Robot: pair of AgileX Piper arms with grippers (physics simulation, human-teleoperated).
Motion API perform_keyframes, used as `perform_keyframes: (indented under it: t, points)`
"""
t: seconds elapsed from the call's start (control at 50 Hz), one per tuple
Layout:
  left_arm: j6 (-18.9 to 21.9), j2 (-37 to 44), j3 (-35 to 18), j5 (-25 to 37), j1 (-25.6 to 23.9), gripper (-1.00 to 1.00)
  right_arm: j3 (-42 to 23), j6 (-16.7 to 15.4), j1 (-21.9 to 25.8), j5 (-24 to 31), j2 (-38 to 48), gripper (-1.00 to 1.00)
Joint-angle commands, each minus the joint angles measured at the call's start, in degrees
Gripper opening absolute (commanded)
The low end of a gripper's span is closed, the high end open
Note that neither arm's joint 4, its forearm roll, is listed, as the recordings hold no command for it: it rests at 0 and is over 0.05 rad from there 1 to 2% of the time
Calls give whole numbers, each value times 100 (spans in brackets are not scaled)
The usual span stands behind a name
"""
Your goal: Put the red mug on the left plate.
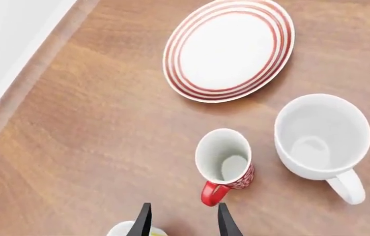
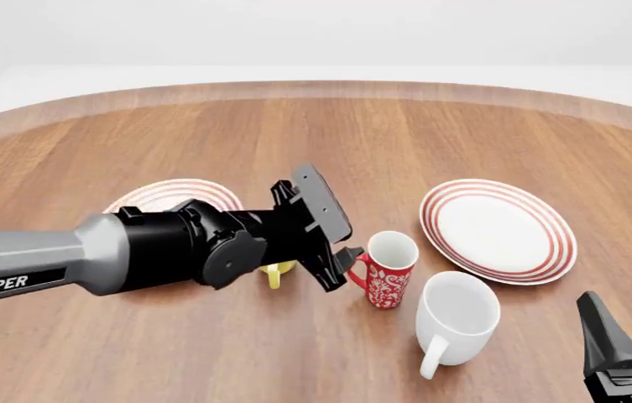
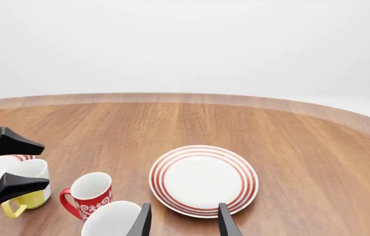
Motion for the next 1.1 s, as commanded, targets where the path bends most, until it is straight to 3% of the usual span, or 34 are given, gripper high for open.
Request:
perform_keyframes:
  t: [0.02,1.1]
  points:
    - [-12,57,89,-94,-39,100,0,0,1,0,0,100]
    - [-289,708,4,-575,-200,100,0,1,0,0,1,100]
